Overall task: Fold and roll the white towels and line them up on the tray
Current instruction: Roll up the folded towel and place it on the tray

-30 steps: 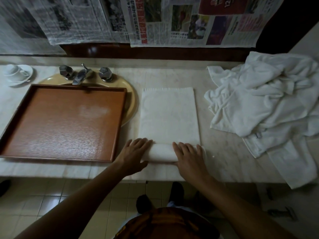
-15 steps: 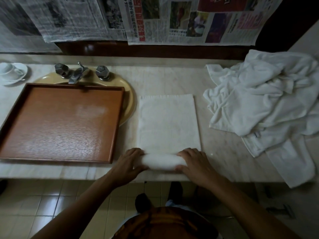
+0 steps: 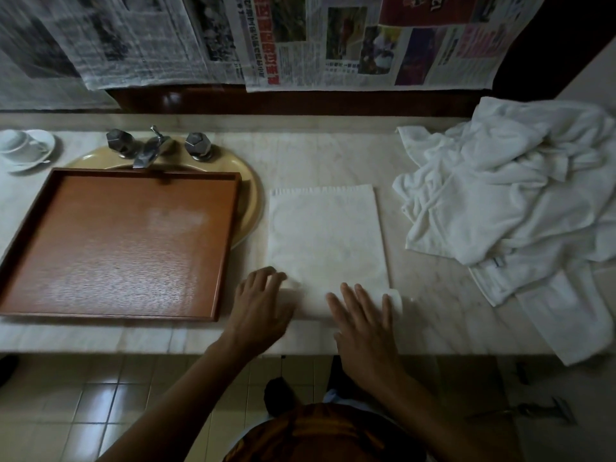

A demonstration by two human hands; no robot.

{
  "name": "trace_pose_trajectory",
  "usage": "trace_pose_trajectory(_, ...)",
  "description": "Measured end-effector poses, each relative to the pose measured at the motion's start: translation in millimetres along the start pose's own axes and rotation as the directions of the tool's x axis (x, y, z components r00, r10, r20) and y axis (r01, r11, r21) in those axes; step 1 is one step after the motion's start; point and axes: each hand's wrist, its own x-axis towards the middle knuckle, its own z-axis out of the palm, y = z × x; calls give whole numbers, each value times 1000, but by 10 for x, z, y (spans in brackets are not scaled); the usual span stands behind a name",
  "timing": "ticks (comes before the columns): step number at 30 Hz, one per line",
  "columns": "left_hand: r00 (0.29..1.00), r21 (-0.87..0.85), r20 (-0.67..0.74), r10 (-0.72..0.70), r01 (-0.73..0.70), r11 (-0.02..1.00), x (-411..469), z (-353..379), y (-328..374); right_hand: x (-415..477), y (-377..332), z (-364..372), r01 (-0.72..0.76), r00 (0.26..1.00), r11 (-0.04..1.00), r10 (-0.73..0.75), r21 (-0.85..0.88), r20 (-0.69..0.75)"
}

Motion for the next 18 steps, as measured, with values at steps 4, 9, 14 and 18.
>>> trace_pose_trajectory(4, 967, 131, 129, 221, -238, 962, -186, 265, 394, 105, 64, 1, 3, 1000, 1000, -3, -8, -10)
trace_pose_trajectory(9, 967, 269, 131, 217, -245, 931, -6, 403, 369, 365, 113, -84, 3, 1000, 1000, -3, -31, -1)
trace_pose_trajectory(14, 964, 252, 202, 174, -223, 942, 470, 97, 173, 662, 238, -194, 32, 998, 996, -27, -79, 52)
trace_pose_trajectory(18, 952, 199, 263, 155, -210, 957, 483, -65, -185, 714, 316, -306, 107, 985, 992, -95, -72, 146)
